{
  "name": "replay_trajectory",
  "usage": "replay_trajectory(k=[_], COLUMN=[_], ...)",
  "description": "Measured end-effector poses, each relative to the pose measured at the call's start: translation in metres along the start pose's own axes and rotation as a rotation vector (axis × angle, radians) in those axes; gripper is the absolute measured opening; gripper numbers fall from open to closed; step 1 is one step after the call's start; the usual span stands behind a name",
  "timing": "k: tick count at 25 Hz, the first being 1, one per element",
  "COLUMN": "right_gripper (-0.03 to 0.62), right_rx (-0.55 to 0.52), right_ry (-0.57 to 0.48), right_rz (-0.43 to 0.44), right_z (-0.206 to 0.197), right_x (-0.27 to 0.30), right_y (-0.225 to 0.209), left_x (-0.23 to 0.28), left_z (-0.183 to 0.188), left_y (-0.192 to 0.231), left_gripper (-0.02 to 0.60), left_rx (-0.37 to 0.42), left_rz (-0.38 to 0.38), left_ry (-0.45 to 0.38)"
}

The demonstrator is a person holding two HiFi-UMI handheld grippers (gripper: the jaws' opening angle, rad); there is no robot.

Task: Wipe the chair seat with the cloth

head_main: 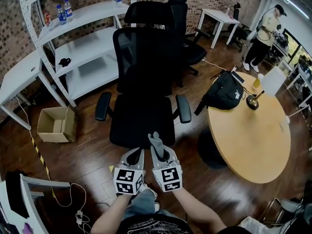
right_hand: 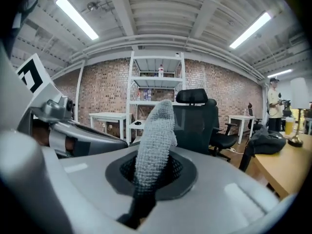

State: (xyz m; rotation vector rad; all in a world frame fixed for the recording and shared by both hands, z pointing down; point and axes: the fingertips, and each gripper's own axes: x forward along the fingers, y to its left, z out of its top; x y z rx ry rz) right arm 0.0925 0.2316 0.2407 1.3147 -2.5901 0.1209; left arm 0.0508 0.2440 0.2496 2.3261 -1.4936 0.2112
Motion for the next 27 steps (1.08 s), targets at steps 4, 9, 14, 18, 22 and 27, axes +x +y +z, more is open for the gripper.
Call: replay_trajectory(k=[4, 9, 14, 18, 22, 27], right_gripper=[0.011, 0.011, 0.011, 0.011, 0.011, 0.011], right_rx=[0.073, 0.107, 0.076, 0.068, 0.074, 0.073], right_ry=[-0.064, -0.122, -0.141, -0.153, -0.17, -0.169], right_rz=[-0.007, -0.006, -0.01, -0.012, -0.017, -0.019], right_z=[0.022, 0.039, 0.043, 0.043, 0.044, 0.047], right_x=[-0.041, -0.084, -0.107, -0.12, -0.132, -0.141], right_y=[0.019, 0.036, 0.048, 0.052, 0.051, 0.048], left_x=[-0.037, -0.076, -0.097, -0.106, -0.113, -0.114], left_z=[0.012, 0.024, 0.019, 0.015, 0.015, 0.021], left_y=[-0.03, -0.06, -0.075, -0.088, -0.096, -0.107], left_gripper=[-0.002, -0.002, -0.002, -0.002, -0.002, -0.002], left_rx=[0.024, 0.079, 0.083, 0.09, 0.094, 0.113], left_rz=[-0.003, -0.027, -0.035, -0.045, -0.051, -0.063], left_ry=[-0.049, -0.106, -0.112, -0.118, -0.121, -0.124])
